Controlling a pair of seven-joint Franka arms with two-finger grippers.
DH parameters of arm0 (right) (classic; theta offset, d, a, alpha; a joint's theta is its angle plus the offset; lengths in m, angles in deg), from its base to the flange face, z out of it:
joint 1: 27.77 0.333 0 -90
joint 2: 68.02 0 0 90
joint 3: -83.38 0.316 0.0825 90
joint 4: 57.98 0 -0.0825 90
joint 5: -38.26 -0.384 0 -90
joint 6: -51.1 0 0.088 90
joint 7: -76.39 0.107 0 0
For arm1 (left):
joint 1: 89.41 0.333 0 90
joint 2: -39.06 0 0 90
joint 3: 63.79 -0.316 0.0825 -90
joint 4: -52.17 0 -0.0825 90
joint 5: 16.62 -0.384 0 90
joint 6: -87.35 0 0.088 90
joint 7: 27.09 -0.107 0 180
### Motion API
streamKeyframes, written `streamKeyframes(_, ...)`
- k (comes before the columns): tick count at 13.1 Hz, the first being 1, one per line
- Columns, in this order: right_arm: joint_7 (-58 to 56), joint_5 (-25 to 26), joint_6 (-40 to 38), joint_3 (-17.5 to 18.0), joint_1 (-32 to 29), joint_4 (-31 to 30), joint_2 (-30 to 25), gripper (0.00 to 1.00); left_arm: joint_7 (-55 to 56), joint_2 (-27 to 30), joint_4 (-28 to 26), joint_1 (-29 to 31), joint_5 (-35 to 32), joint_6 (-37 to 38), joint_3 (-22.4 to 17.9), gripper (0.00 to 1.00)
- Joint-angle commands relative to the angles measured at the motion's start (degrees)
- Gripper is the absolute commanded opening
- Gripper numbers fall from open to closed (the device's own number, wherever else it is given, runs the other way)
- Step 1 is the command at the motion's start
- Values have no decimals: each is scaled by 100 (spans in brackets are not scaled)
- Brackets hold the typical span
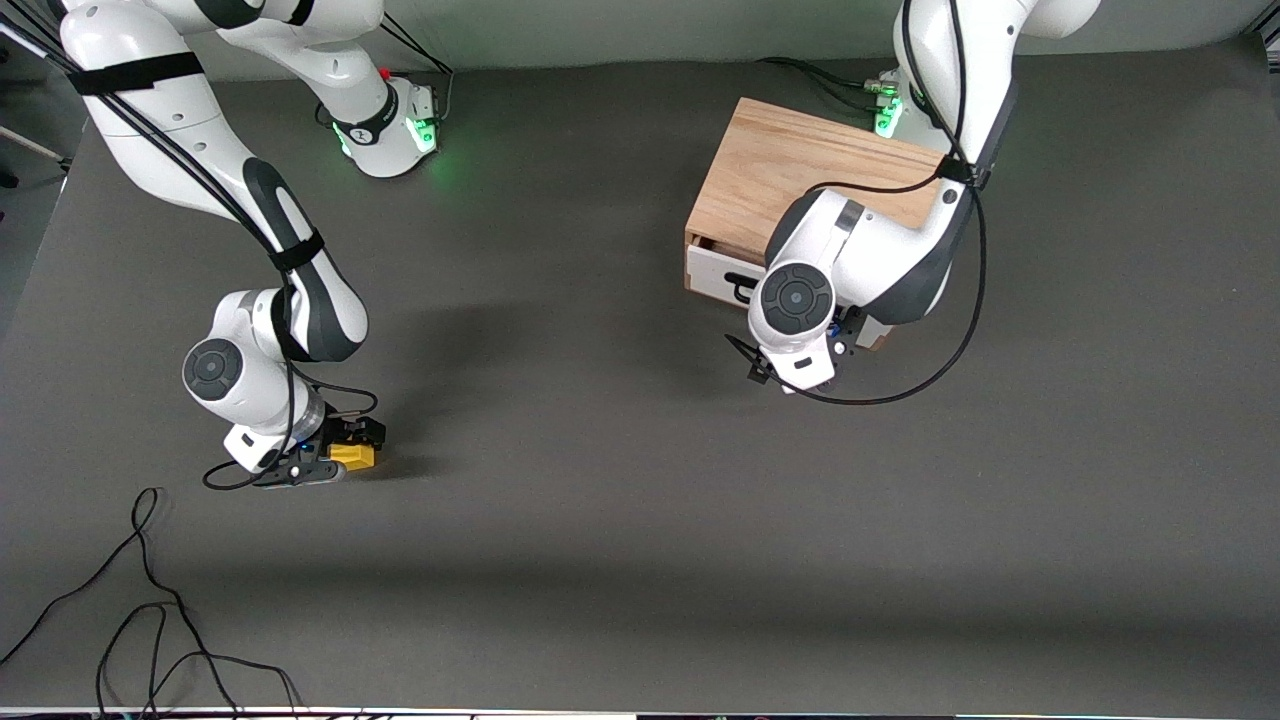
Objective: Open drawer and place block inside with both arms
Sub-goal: 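Grasp the yellow cube with the right gripper and lift it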
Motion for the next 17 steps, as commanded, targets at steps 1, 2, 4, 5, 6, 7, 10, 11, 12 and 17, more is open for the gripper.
streamKeyframes(1, -322, 59, 87, -22, -39, 6, -19, 86, -171, -521, 719, 58, -164, -19, -47, 100)
streamKeyframes(2, -402, 59, 87, -22, -75, 15, -19, 79, -179, -591, 825, 58, -173, -45, -47, 100)
streamKeyframes(4, -455, 59, 78, -22, -75, 67, -19, 63, -250, -749, 1062, 50, -243, -89, -38, 100)
streamKeyframes(5, -455, 59, 78, -22, -84, 85, -19, 56, -250, -872, 1263, 50, -244, -90, -38, 100)
streamKeyframes(6, -455, 59, 78, -22, -75, 111, -11, 52, -258, -995, 1439, 50, -252, -90, -47, 100)
streamKeyframes(7, -455, 59, 69, -22, -75, 129, -11, 49, -259, -1083, 1563, 50, -244, -90, -47, 100)
streamKeyframes(10, -455, 51, 43, -22, -75, 199, -11, 43, -250, -1295, 1941, 58, -375, -107, -38, 100)
streamKeyframes(11, -447, 59, 26, -31, -75, 252, -11, 42, -258, -1304, 1968, 58, -384, -212, -38, 100)
streamKeyframes(12, -438, 51, 8, -22, -75, 261, -37, 41, -259, -1304, 1977, 58, -384, -334, -47, 100)
streamKeyframes(17, -368, -10, -1726, -22, -49, 1312, -204, 40, -250, -1322, 1977, 85, -472, -818, -47, 100)
